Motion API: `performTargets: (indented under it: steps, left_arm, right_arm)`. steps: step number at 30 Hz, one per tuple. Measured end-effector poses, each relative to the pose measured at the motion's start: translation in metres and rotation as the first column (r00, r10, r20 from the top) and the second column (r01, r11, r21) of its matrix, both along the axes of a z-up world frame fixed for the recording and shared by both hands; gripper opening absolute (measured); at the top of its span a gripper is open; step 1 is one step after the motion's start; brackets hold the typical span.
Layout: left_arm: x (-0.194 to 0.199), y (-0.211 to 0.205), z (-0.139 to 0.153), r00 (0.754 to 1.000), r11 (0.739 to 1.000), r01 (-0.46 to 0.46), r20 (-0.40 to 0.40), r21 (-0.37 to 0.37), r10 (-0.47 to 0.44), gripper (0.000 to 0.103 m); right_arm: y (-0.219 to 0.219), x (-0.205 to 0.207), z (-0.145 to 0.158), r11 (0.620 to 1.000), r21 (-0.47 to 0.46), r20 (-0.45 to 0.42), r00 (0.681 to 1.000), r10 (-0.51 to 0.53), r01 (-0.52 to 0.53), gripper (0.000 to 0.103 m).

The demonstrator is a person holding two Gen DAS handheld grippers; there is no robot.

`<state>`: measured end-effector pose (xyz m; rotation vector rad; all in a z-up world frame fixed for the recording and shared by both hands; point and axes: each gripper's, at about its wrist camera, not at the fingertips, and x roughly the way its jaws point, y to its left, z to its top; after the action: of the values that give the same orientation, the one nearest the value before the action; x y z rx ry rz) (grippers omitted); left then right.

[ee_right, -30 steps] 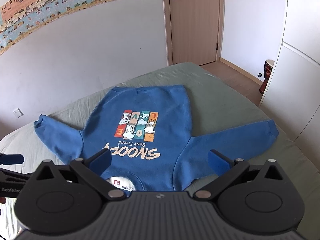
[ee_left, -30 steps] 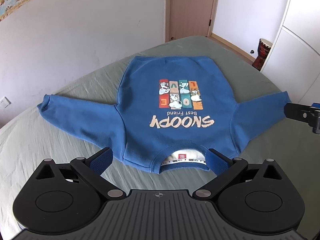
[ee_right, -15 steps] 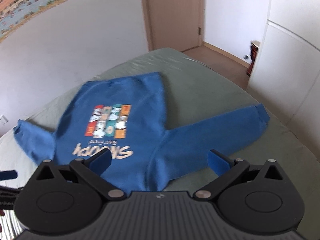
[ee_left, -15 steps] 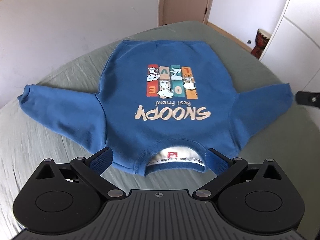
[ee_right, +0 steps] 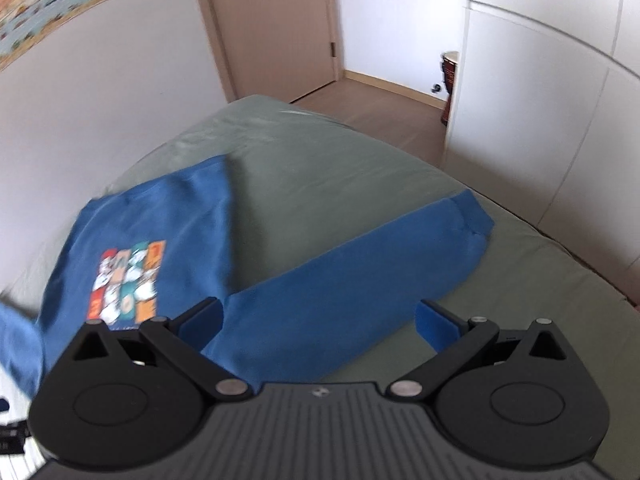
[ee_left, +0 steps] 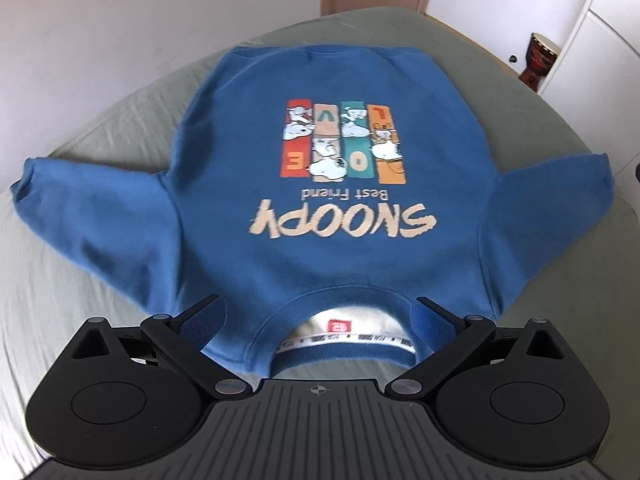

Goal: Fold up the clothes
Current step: 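Move the right gripper to the cuff of the sleeve beside it, then close the right gripper on the sweatshirt sleeve cuff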

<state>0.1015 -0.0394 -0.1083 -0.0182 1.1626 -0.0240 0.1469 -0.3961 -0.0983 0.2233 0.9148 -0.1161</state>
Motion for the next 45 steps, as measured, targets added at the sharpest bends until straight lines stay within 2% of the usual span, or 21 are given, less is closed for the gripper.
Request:
performTargets:
  steps: [4, 7, 8, 11, 13, 21, 25, 30, 38, 43, 45]
  left_arm:
    - [0.007, -0.02, -0.016, 0.999, 0.999, 0.042, 0.0, -0.033, -0.042, 0.101]
    - [0.005, -0.045, -0.027, 0.994, 0.993, 0.098, 0.049, -0.068, -0.095, 0.101]
    - [0.005, -0.054, -0.031, 0.991, 0.989, 0.126, 0.043, -0.076, -0.123, 0.101]
    - [0.007, -0.081, -0.044, 0.976, 0.973, 0.217, 0.022, -0.074, -0.216, 0.101]
    - [0.005, -0.092, -0.051, 0.97, 0.969, 0.241, 0.023, -0.053, -0.24, 0.101]
    - [0.013, -0.097, -0.068, 0.981, 0.98, 0.192, -0.021, -0.054, -0.193, 0.101]
    - [0.022, -0.097, -0.064, 0.984, 0.982, 0.179, -0.011, -0.055, -0.18, 0.101]
    - [0.03, -0.111, -0.048, 0.978, 0.975, 0.21, 0.022, -0.07, -0.209, 0.101]
    - [0.048, -0.154, -0.032, 0.946, 0.947, 0.317, 0.086, -0.059, -0.312, 0.101]
    - [0.056, -0.177, -0.026, 0.924, 0.926, 0.374, 0.112, -0.057, -0.366, 0.101]
    - [0.058, -0.186, -0.024, 0.912, 0.917, 0.398, 0.126, -0.037, -0.39, 0.101]
  right_arm:
    - [-0.042, 0.014, -0.024, 0.996, 0.069, -0.003, 0.999, -0.053, 0.053, 0.103]
    - [-0.074, 0.025, -0.044, 0.99, 0.099, -0.011, 0.995, -0.095, 0.096, 0.102]
    - [-0.081, 0.027, -0.048, 0.988, 0.112, -0.011, 0.995, -0.102, 0.103, 0.102]
    - [-0.116, 0.035, -0.064, 0.967, 0.212, -0.015, 0.99, -0.14, 0.14, 0.094]
    - [-0.141, 0.041, -0.076, 0.947, 0.265, -0.025, 0.983, -0.184, 0.183, 0.092]
    - [-0.201, 0.064, -0.11, 0.914, 0.294, -0.06, 0.96, -0.274, 0.279, 0.084]
    - [-0.215, 0.079, -0.128, 0.905, 0.312, -0.076, 0.957, -0.282, 0.291, 0.081]
    - [-0.221, 0.094, -0.143, 0.907, 0.324, -0.087, 0.964, -0.253, 0.268, 0.079]
    - [-0.224, 0.11, -0.163, 0.921, 0.323, -0.104, 0.976, -0.191, 0.215, 0.069]
    - [-0.226, 0.113, -0.164, 0.942, 0.294, -0.088, 0.986, -0.142, 0.162, 0.067]
    - [-0.226, 0.114, -0.163, 0.951, 0.276, -0.084, 0.989, -0.121, 0.14, 0.059]
